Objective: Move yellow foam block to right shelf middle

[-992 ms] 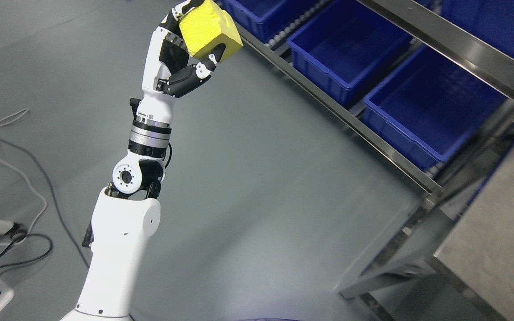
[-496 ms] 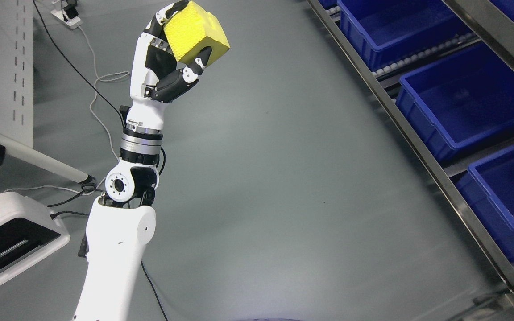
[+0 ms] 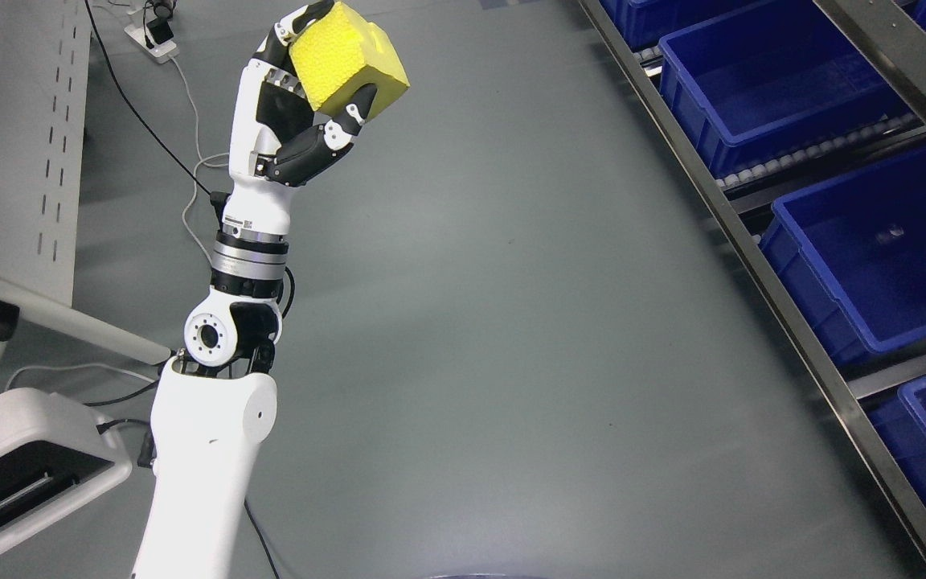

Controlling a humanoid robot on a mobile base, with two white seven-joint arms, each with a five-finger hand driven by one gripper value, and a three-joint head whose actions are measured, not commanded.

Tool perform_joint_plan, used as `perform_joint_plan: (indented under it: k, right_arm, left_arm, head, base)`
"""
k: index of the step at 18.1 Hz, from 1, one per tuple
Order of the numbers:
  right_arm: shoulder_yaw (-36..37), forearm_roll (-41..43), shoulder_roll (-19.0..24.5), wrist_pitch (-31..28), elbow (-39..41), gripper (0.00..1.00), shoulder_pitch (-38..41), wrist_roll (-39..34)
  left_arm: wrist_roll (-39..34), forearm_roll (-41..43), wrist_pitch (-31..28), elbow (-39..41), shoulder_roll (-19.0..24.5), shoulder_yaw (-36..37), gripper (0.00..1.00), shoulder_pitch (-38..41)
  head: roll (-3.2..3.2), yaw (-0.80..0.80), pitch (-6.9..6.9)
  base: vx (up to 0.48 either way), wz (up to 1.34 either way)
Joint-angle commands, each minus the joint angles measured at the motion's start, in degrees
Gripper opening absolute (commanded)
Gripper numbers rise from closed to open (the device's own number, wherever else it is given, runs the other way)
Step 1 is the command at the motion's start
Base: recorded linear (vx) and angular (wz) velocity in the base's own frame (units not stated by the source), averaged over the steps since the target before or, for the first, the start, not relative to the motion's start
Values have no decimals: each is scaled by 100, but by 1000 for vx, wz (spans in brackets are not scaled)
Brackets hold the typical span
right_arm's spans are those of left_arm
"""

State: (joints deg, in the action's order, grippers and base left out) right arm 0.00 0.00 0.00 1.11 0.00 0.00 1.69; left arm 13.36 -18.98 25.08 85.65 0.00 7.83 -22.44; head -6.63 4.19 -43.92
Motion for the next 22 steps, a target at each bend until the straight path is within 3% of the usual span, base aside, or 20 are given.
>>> perform_joint_plan:
  k: [1,22]
  right_arm:
    - [70,-18,-100,3,100,100,141,-2]
    - [70,-18,-100,3,100,100,141,-2]
  left_arm:
    - [0,0,-3,66,100,-45,25,11]
    - [17,0,-11,127,100,-36,25,20]
  head:
    - [0,0,0]
    - [0,0,0]
  base:
    - [304,-54]
    - [478,-298]
